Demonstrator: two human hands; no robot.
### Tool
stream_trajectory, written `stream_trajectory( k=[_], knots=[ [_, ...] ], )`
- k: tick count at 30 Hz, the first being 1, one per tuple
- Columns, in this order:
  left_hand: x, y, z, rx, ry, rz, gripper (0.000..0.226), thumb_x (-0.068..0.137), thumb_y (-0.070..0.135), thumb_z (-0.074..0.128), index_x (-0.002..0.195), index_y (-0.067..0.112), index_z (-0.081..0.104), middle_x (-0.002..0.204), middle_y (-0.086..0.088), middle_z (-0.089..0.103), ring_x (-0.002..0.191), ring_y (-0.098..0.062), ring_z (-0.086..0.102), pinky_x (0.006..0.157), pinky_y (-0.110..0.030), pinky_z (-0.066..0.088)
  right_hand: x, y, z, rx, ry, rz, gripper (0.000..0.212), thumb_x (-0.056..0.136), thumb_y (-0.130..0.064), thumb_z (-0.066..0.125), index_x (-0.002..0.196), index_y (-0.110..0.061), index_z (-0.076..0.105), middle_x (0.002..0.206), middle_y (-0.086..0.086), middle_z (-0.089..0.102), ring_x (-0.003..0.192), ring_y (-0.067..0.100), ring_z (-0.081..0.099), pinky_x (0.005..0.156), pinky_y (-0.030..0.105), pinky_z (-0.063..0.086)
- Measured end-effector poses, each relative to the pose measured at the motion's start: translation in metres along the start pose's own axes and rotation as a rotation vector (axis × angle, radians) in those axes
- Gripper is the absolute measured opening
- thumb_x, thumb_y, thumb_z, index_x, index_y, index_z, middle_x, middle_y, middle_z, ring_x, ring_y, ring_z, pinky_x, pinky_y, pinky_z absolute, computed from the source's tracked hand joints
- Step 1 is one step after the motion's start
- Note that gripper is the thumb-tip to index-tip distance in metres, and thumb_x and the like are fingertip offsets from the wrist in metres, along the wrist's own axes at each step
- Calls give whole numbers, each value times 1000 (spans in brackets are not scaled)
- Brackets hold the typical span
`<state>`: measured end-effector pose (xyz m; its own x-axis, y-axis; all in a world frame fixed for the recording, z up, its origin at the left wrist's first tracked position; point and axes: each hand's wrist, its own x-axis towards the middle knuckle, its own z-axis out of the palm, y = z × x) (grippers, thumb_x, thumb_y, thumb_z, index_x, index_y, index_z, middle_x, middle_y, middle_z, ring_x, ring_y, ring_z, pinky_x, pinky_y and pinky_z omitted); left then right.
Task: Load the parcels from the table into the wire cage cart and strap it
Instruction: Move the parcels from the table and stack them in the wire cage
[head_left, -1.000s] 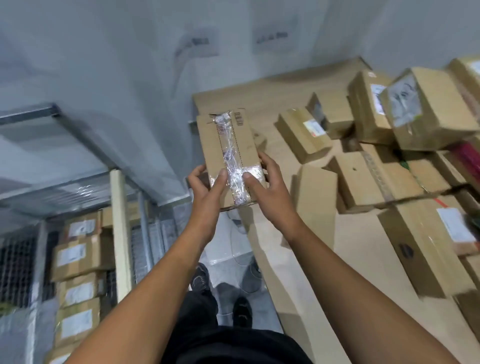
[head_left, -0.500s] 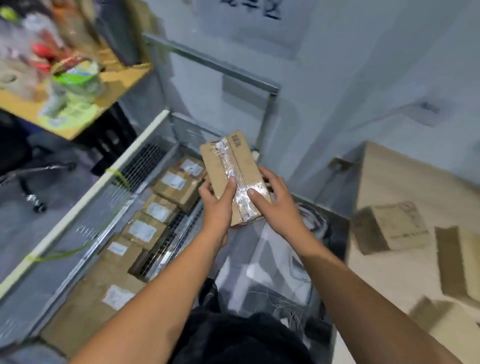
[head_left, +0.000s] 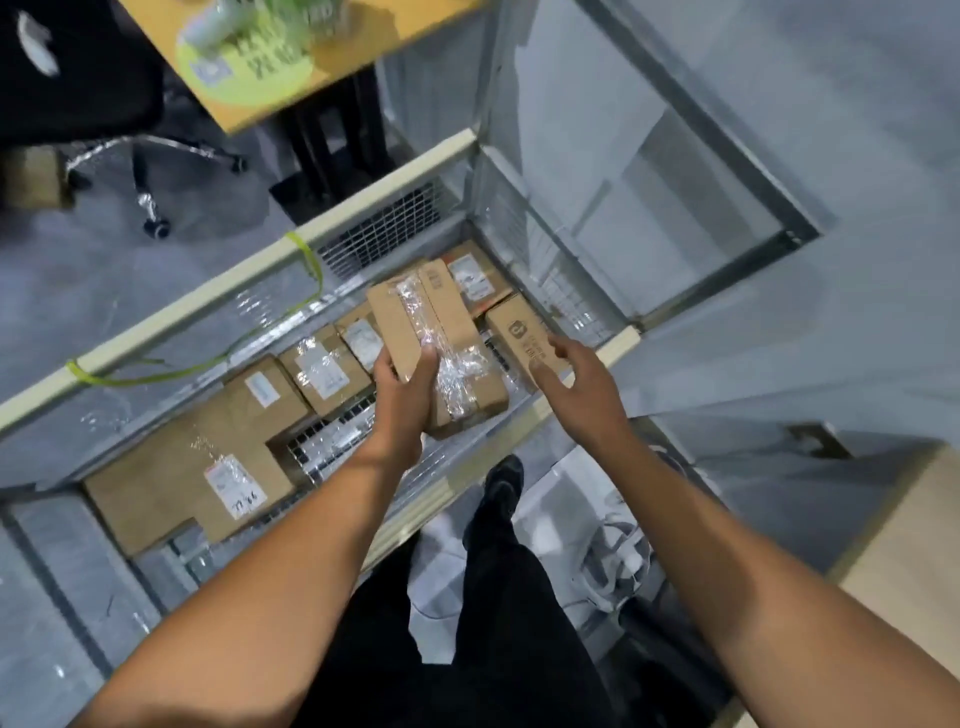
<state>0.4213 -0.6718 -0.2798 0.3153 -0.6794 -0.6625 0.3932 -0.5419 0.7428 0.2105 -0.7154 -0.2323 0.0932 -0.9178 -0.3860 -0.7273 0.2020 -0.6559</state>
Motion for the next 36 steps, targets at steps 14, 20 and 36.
stream_trajectory(
  k=[14, 20, 36],
  knots=[
    [247, -203, 94, 202, 101, -8, 76, 97, 33, 72, 155, 28, 23, 130, 17, 58, 104, 16, 62, 85, -6, 47, 217, 158, 22, -796, -221, -265, 68, 95, -70, 36, 145, -26, 52, 132, 12, 62, 123, 34, 55, 96, 45, 48],
    [309, -283, 128, 93, 174, -167, 79, 98, 29, 71, 159, 14, 23, 148, -15, 53, 133, -26, 54, 117, -43, 42, 225, 166, 29, -846, -249, -195, 77, 95, -73, 36, 155, -26, 36, 149, 9, 52, 140, 30, 44, 109, 45, 41],
    [340, -273, 122, 132, 70, -471, 91, 96, 46, 70, 164, 24, 15, 157, -16, 44, 136, -34, 48, 111, -49, 43, 228, 170, 34, -977, -126, -162, 89, 91, -75, 25, 160, -20, 32, 149, 18, 54, 141, 37, 46, 105, 55, 45]
  ],
)
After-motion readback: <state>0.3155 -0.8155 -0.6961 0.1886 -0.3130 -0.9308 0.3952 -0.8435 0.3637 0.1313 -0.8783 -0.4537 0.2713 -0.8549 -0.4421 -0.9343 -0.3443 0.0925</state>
